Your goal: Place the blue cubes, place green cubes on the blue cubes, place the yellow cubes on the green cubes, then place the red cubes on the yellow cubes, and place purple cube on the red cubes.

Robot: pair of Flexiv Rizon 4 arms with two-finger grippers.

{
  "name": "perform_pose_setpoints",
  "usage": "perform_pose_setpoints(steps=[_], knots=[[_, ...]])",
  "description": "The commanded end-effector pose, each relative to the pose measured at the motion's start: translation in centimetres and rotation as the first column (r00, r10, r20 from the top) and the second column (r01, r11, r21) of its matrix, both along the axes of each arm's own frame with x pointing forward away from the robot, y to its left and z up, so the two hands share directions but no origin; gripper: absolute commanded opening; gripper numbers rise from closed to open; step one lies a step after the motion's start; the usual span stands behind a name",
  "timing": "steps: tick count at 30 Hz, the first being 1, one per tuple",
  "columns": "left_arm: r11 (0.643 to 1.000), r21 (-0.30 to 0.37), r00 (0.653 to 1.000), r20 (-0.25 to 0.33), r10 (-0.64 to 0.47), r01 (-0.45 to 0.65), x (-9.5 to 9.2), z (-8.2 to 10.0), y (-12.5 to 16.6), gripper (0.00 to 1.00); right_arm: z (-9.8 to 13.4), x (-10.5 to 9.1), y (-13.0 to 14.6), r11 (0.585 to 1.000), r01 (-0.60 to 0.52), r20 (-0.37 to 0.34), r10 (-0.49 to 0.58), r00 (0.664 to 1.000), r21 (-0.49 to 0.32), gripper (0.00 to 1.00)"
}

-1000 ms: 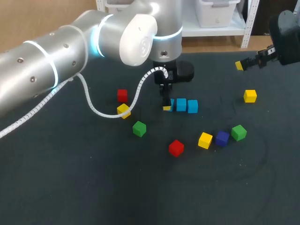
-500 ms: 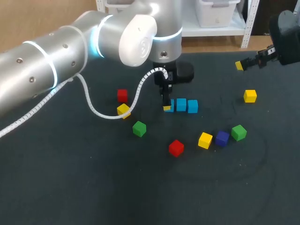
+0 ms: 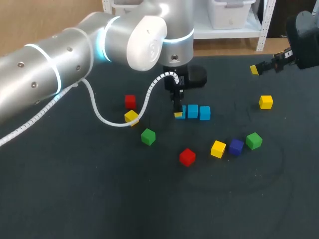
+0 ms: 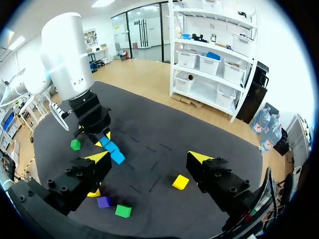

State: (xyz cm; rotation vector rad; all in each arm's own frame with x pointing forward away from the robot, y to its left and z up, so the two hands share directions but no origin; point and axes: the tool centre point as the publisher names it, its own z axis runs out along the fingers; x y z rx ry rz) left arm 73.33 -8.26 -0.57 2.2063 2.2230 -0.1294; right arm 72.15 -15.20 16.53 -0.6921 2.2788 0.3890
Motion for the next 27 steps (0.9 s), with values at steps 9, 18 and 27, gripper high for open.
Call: perform_pose_setpoints(steps=[9, 18, 27], knots=[[1.000, -0.010, 1.000, 0.005, -0.004, 0.004, -0.06, -0.06, 0.03, 1.00, -0.04, -0.14, 0.11, 1.000, 0.007, 0.004, -0.006, 1.000, -0.004, 1.00], [1.000, 0.004, 1.000, 0.018, 0.014, -0.014, 0.37, -0.06, 0.27, 0.41, -0.04, -0.14, 0.11, 1.000, 0.007, 0.004, -0.006, 1.000, -0.004, 1.00], [1.000, 0.001, 1.000, 0.013, 0.012, -0.012, 0.35, -0.11, 0.04, 0.00, -0.04, -0.14, 0.11, 1.000, 0.007, 0.004, -0.006, 1.000, -0.004, 1.00]])
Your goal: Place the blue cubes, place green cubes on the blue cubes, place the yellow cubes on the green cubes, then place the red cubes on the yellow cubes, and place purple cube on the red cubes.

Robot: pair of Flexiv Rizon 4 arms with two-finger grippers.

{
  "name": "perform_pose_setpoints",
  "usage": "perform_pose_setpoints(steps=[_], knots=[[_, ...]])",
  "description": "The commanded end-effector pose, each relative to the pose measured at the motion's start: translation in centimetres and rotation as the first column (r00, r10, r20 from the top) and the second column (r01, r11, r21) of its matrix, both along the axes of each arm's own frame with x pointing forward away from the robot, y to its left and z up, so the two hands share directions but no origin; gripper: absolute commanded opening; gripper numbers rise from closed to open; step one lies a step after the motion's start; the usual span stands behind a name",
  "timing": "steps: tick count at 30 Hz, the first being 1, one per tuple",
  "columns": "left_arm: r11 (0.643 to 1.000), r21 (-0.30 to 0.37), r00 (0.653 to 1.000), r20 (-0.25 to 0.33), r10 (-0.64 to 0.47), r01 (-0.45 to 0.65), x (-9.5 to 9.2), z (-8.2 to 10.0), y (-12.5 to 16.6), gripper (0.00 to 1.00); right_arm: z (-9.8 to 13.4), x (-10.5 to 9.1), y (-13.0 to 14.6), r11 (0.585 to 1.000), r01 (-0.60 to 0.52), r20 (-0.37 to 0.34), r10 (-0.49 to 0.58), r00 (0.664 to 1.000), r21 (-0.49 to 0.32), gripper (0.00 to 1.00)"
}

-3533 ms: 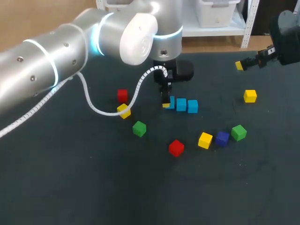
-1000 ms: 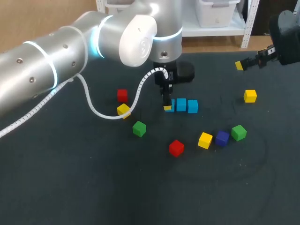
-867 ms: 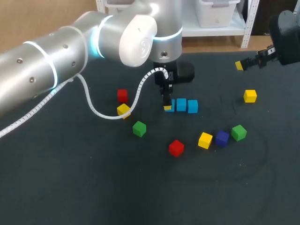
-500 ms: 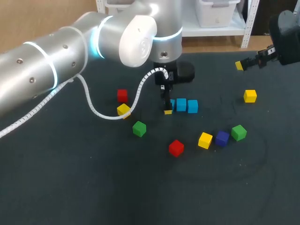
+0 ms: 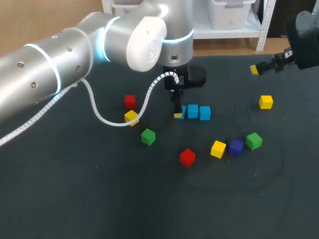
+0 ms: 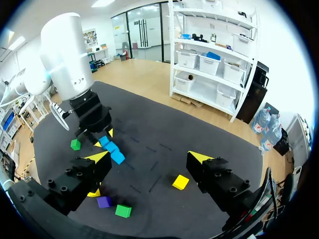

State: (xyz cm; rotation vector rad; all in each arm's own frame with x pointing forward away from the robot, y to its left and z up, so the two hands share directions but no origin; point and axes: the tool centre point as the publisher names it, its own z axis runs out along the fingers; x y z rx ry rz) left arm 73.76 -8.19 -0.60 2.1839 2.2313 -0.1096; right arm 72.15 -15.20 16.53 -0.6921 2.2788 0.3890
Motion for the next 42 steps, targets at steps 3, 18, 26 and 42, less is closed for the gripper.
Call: perform_pose_setpoints(steps=[3, 18, 26, 42], knots=[[1.000, -0.001, 1.000, -0.006, -0.003, 0.003, -0.12, -0.12, -0.06, 0.00, -0.04, -0.14, 0.11, 1.000, 0.007, 0.004, -0.007, 1.000, -0.004, 1.00], [1.000, -0.008, 1.000, -0.009, -0.002, 0.002, -0.41, -0.08, -0.21, 1.00, -0.04, -0.14, 0.11, 1.000, 0.007, 0.004, -0.007, 1.000, -0.004, 1.00], [1.000, -0.008, 1.000, -0.008, 0.005, -0.005, -0.50, -0.23, -0.19, 0.54, -0.04, -0.14, 0.11, 1.000, 0.007, 0.004, -0.007, 1.000, -0.004, 1.00], [0.999, -0.010, 0.998, 0.039, -0.052, 0.052, -0.26, 0.19, -0.19, 0.41, -0.04, -0.14, 0.11, 1.000, 0.007, 0.004, -0.007, 1.000, -0.004, 1.00]])
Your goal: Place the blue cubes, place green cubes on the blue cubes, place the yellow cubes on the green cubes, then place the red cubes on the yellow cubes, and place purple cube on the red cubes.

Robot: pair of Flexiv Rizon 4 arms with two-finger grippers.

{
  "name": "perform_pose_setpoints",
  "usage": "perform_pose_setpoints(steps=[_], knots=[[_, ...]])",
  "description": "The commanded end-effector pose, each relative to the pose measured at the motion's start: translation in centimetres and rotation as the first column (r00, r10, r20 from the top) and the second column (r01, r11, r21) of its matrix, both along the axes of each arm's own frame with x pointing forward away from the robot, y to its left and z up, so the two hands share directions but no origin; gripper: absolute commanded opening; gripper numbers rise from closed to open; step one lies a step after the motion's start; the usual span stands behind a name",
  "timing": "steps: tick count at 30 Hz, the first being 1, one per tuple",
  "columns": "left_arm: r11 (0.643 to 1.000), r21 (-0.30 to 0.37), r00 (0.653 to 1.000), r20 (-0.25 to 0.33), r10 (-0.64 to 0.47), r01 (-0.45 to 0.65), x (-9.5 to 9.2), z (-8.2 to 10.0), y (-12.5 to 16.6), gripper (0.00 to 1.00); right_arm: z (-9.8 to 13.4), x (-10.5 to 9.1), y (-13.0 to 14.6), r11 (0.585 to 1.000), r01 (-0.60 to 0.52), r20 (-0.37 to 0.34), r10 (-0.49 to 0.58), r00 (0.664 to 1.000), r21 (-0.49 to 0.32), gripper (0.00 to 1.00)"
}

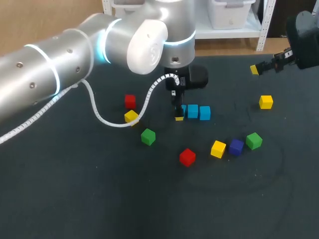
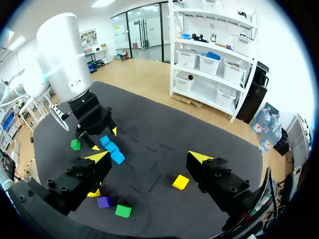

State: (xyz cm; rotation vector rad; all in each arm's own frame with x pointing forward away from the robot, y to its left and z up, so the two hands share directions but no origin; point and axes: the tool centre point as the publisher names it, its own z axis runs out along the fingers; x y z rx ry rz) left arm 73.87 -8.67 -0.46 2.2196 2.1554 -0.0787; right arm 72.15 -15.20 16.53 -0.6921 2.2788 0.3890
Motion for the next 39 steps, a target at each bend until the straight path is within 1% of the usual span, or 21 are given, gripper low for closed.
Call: perform_pose_setpoints(steps=[1, 2, 3, 11, 16, 20, 26, 35, 36, 38, 39], knots=[[1.000, -0.004, 1.000, 0.001, -0.002, 0.002, -0.40, -0.02, 0.31, 0.27, -0.04, -0.14, 0.11, 1.000, 0.007, 0.004, -0.007, 1.000, -0.004, 1.00], [1.000, -0.004, 1.000, -0.001, -0.001, 0.001, -0.43, -0.09, 0.33, 0.05, -0.04, -0.14, 0.11, 1.000, 0.007, 0.004, -0.007, 1.000, -0.004, 1.00], [1.000, -0.003, 1.000, -0.003, -0.001, 0.001, -0.46, -0.16, 0.34, 0.00, -0.04, -0.14, 0.11, 1.000, 0.007, 0.004, -0.007, 1.000, -0.004, 1.00], [1.000, -0.002, 1.000, -0.017, -0.001, 0.001, -0.69, -0.30, 0.38, 0.00, -0.04, -0.14, 0.11, 1.000, 0.007, 0.004, -0.007, 1.000, -0.004, 1.00], [1.000, 0.007, 1.000, -0.017, 0.014, -0.014, -0.89, -0.11, 0.46, 0.00, -0.04, -0.14, 0.11, 1.000, 0.007, 0.004, -0.007, 1.000, -0.004, 1.00], [0.999, 0.013, 0.999, -0.031, 0.033, -0.033, -1.07, -0.23, 0.56, 0.00, -0.04, -0.14, 0.11, 1.000, 0.007, 0.004, -0.007, 1.000, -0.004, 1.00], [0.998, -0.001, 0.998, -0.030, 0.062, -0.062, -1.35, -0.05, 0.50, 0.00, -0.04, -0.14, 0.11, 1.000, 0.007, 0.004, -0.007, 1.000, -0.004, 1.00], [0.998, 0.003, 0.997, -0.034, 0.064, -0.064, -1.33, -0.15, 0.50, 0.00, -0.04, -0.14, 0.11, 1.000, 0.007, 0.004, -0.007, 1.000, -0.004, 1.00], [0.998, 0.004, 0.997, -0.035, 0.063, -0.063, -1.31, -0.18, 0.50, 0.01, -0.04, -0.14, 0.11, 1.000, 0.007, 0.004, -0.007, 1.000, -0.004, 1.00], [0.998, 0.006, 0.997, -0.036, 0.061, -0.061, -1.29, -0.20, 0.49, 0.14, -0.04, -0.14, 0.11, 1.000, 0.007, 0.004, -0.007, 1.000, -0.004, 1.00], [0.998, 0.007, 0.998, -0.036, 0.060, -0.060, -1.28, -0.21, 0.49, 0.17, -0.04, -0.14, 0.11, 1.000, 0.007, 0.004, -0.007, 1.000, -0.004, 1.00]])
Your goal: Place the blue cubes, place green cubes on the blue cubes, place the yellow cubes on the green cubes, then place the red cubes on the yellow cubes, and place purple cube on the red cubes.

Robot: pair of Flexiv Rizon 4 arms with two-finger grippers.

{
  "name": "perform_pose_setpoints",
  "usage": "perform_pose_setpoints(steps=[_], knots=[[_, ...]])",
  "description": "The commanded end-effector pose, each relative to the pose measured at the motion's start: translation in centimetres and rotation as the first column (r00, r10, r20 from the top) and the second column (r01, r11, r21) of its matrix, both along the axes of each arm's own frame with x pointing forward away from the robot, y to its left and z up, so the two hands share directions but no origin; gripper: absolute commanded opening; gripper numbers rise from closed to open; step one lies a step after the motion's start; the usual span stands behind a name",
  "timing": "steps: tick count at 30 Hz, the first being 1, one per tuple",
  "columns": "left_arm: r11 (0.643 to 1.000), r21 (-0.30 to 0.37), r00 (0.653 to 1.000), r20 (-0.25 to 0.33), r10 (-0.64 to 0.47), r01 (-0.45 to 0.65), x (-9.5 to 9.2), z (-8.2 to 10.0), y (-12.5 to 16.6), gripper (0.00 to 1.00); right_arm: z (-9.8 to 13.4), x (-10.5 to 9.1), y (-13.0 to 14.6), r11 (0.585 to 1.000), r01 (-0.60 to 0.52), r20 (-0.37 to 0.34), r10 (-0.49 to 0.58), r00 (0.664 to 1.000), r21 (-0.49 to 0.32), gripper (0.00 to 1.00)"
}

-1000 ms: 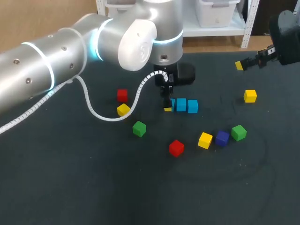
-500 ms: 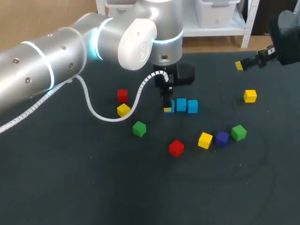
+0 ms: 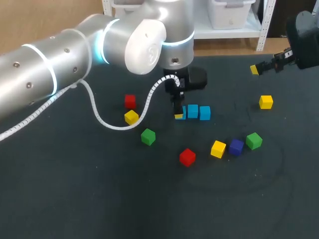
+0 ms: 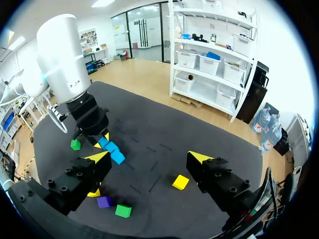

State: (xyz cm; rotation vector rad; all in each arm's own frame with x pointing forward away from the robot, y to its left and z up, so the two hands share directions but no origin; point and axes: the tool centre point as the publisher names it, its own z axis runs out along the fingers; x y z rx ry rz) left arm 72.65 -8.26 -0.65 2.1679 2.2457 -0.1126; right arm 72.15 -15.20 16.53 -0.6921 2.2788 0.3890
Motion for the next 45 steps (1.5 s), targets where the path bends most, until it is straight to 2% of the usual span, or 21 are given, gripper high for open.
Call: perform_pose_setpoints(steps=[1, 3, 5, 8, 10, 11, 12, 14, 17, 21, 22, 24, 26, 27, 32, 37, 45], knots=[[1.000, 0.001, 1.000, 0.001, -0.004, 0.004, -0.1, 0.0, 0.1, 0.18, 0.0, -0.1, 0.1, 1.000, 0.007, 0.004, -0.007, 1.000, -0.004, 1.00], [1.000, 0.001, 1.000, 0.001, -0.004, 0.004, 0.0, 0.0, 0.1, 0.21, 0.0, -0.1, 0.1, 1.000, 0.007, 0.004, -0.007, 1.000, -0.004, 1.00], [1.000, 0.002, 1.000, 0.001, -0.004, 0.004, 0.0, 0.0, 0.0, 0.30, 0.0, -0.1, 0.1, 1.000, 0.007, 0.004, -0.007, 1.000, -0.004, 1.00], [1.000, 0.001, 1.000, 0.000, -0.003, 0.003, 0.0, -0.1, 0.0, 0.30, 0.0, -0.1, 0.1, 1.000, 0.007, 0.004, -0.007, 1.000, -0.004, 1.00], [1.000, 0.002, 1.000, 0.000, -0.003, 0.003, 0.0, -0.1, 0.0, 0.36, 0.0, -0.1, 0.1, 1.000, 0.007, 0.004, -0.007, 1.000, -0.004, 1.00], [1.000, 0.003, 1.000, 0.000, -0.005, 0.005, 0.0, -0.1, 0.0, 0.49, 0.0, -0.1, 0.1, 1.000, 0.007, 0.004, -0.007, 1.000, -0.004, 1.00], [1.000, 0.003, 1.000, 0.000, -0.006, 0.006, 0.0, -0.1, 0.0, 0.75, 0.0, -0.1, 0.1, 1.000, 0.007, 0.004, -0.007, 1.000, -0.004, 1.00], [1.000, 0.001, 1.000, -0.001, -0.006, 0.006, 0.0, -0.1, 0.0, 0.79, 0.0, -0.1, 0.1, 1.000, 0.007, 0.004, -0.007, 1.000, -0.004, 1.00], [1.000, 0.003, 1.000, 0.000, -0.003, 0.003, 0.0, 0.0, 0.0, 1.00, 0.0, -0.1, 0.1, 1.000, 0.007, 0.004, -0.007, 1.000, -0.004, 1.00], [1.000, 0.002, 1.000, 0.001, -0.001, 0.001, 0.1, 0.0, 0.0, 0.98, 0.0, -0.1, 0.1, 1.000, 0.007, 0.004, -0.007, 1.000, -0.004, 1.00], [1.000, 0.002, 1.000, 0.000, 0.000, 0.000, 0.1, 0.0, 0.0, 0.89, 0.0, -0.1, 0.1, 1.000, 0.007, 0.004, -0.007, 1.000, -0.004, 1.00], [1.000, 0.002, 1.000, 0.000, 0.002, -0.002, 0.1, 0.1, 0.0, 0.84, 0.0, -0.1, 0.1, 1.000, 0.007, 0.004, -0.007, 1.000, -0.004, 1.00], [1.000, 0.000, 1.000, 0.005, 0.004, -0.004, 0.1, 0.3, 0.1, 0.91, 0.0, -0.1, 0.1, 1.000, 0.007, 0.004, -0.007, 1.000, -0.004, 1.00], [1.000, 0.004, 1.000, 0.011, 0.004, -0.004, 0.1, 0.5, 0.1, 1.00, 0.0, -0.1, 0.1, 1.000, 0.007, 0.004, -0.007, 1.000, -0.004, 1.00], [1.000, 0.006, 0.999, 0.046, 0.020, -0.020, -0.1, 2.4, 1.1, 1.00, 0.0, -0.1, 0.1, 1.000, 0.007, 0.004, -0.007, 1.000, -0.004, 1.00], [1.000, 0.007, 0.998, 0.063, 0.022, -0.022, -1.3, 4.6, 1.9, 1.00, 0.0, -0.1, 0.1, 1.000, 0.007, 0.004, -0.007, 1.000, -0.004, 1.00], [0.997, 0.017, 0.995, 0.075, 0.069, -0.070, -3.4, 6.4, 4.1, 1.00, 0.0, -0.1, 0.1, 1.000, 0.007, 0.004, -0.007, 1.000, -0.004, 1.00]])
